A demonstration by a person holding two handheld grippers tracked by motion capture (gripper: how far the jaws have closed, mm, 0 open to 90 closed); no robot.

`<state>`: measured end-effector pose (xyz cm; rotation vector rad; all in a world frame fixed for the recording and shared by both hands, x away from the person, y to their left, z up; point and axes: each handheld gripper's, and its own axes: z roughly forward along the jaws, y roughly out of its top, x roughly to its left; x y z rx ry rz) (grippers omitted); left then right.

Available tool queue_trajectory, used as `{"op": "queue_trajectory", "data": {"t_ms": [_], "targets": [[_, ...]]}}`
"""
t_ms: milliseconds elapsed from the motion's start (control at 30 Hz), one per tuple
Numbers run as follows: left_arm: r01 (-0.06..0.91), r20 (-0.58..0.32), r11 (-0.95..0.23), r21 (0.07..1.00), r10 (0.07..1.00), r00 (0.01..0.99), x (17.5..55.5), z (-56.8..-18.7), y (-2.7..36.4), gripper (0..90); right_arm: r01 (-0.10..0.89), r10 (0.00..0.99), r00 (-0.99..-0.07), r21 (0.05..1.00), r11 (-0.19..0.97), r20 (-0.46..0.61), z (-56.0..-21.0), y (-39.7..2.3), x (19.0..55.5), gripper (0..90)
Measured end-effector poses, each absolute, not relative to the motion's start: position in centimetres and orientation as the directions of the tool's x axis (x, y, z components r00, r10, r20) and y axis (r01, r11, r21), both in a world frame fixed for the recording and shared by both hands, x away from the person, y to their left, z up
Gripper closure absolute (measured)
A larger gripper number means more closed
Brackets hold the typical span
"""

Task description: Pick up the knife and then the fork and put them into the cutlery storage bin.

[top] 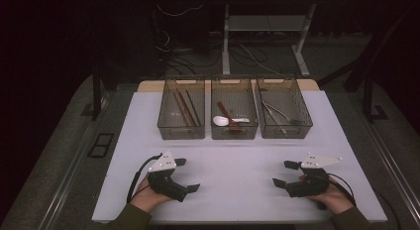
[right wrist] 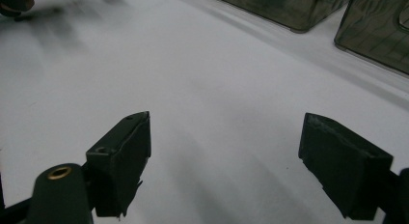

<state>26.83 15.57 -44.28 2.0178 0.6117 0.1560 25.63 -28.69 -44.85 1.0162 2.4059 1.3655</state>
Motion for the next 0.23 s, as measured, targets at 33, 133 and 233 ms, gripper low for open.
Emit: {"op": "queue_trajectory", "data": {"t_ms": [33,133,233], "targets": [[0.356,-0.142,-0.389,0.850,0.483,0.864,26.83,-44.28,15.56,0.0,0.469,0.647,-0.746,0.815,0.341,0.159,-44.85,-28.69,25.61,18.4],[0.356,-0.141,-0.390,0.849,0.482,0.865,26.84,-44.30,15.56,0.0,0.467,0.647,-0.746,0.816,0.340,0.158,-44.83,-28.69,25.60,18.4],[0.356,-0.142,-0.389,0.850,0.482,0.865,26.82,-44.31,15.52,0.0,0.467,0.646,-0.747,0.816,0.341,0.157,-44.84,-28.69,25.62,18.4]]}}
